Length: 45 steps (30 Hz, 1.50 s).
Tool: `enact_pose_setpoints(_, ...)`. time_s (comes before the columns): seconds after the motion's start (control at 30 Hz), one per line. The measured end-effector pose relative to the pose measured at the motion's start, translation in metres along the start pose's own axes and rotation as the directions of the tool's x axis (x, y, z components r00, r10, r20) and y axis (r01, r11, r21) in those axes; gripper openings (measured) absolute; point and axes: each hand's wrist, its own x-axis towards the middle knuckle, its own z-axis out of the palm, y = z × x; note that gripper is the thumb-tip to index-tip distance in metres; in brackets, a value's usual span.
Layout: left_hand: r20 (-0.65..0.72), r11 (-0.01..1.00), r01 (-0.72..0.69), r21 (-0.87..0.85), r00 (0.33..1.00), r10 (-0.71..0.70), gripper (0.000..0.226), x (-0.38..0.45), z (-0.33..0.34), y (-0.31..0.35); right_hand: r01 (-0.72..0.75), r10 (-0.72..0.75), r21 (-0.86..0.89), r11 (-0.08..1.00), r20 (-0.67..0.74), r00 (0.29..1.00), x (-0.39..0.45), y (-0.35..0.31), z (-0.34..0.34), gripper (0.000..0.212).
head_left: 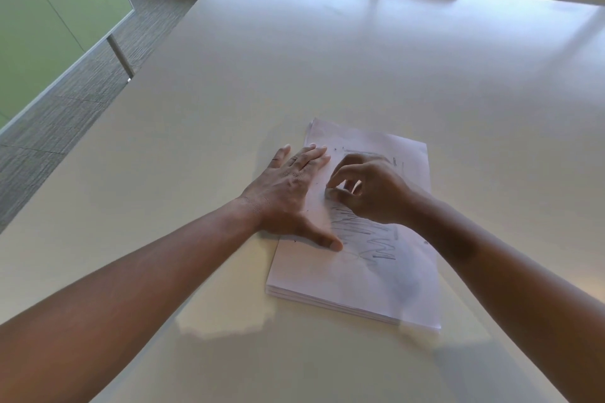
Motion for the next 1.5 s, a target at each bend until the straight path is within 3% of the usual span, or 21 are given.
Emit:
enact_pose_setpoints(0.1,0.002,1.000,-0.003,0.001,1.000,0.003,0.161,0.000,0.000,0.000,0.009,-0.006,-0.048,0.999,0.063,0.998,0.002,-0.001,-0.003,0.014)
enact_pose_setpoints(0.27,-0.001,1.000,-0.007,-0.006,1.000,0.007,0.160,0.000,-0.001,0.000,0.096,-0.093,-0.064,0.993,0.053,0.994,0.005,-0.001,-0.005,0.010)
enact_pose_setpoints(0.47,0.003,1.000,-0.013,-0.021,1.000,0.013,0.161,0.001,0.000,-0.001,0.176,-0.168,-0.029,0.984,0.186,0.968,-0.002,-0.019,-0.004,0.015)
enact_pose_setpoints(0.53,0.004,1.000,-0.012,-0.019,1.000,0.012,0.162,0.001,0.000,-0.002,0.172,-0.166,-0.024,0.985,0.156,0.974,0.001,-0.016,-0.003,0.014)
enact_pose_setpoints(0.67,0.000,1.000,-0.010,-0.022,1.000,0.010,0.165,0.002,0.001,-0.001,0.136,-0.134,-0.014,0.991,0.071,0.988,0.006,-0.010,-0.001,0.011)
enact_pose_setpoints(0.83,0.001,1.000,-0.003,-0.021,1.000,0.003,0.165,0.001,0.000,-0.001,0.114,-0.112,-0.009,0.993,0.131,0.985,0.007,-0.005,-0.007,0.015)
enact_pose_setpoints(1.03,-0.010,1.000,-0.006,-0.025,1.000,0.006,0.163,0.000,-0.001,-0.002,-0.003,0.003,-0.091,0.996,0.000,1.000,0.015,0.013,-0.020,0.011)
enact_pose_setpoints(1.5,-0.041,0.999,0.015,-0.032,0.999,-0.016,0.149,0.003,0.000,-0.002,-0.079,0.114,-0.180,0.980,0.193,0.975,0.025,0.003,-0.026,0.013)
